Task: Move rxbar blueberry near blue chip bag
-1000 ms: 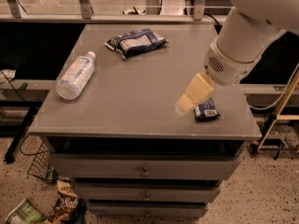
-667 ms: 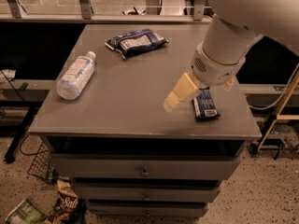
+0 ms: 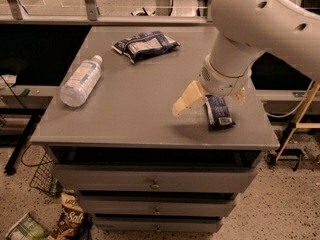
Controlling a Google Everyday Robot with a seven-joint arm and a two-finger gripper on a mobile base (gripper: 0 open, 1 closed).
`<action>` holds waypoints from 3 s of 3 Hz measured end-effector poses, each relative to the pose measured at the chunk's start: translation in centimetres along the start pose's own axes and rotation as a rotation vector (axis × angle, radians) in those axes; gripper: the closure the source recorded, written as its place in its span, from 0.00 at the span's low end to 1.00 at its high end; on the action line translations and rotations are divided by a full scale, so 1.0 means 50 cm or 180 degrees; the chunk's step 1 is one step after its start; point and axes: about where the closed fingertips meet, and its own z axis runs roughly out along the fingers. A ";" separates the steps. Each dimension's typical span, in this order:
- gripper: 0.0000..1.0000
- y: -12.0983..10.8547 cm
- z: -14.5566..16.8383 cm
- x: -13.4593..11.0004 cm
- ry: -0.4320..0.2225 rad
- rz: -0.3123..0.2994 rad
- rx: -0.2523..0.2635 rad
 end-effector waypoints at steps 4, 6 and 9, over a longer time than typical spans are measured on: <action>0.64 -0.037 0.065 -0.034 0.0050 0.0176 -0.0076; 1.00 -0.036 0.041 -0.039 0.0049 0.0175 -0.0078; 1.00 -0.010 -0.049 -0.215 -0.0812 -0.0769 -0.0588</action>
Offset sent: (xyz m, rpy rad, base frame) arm 0.0391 -0.0137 -0.0541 0.0424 0.0431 -0.0604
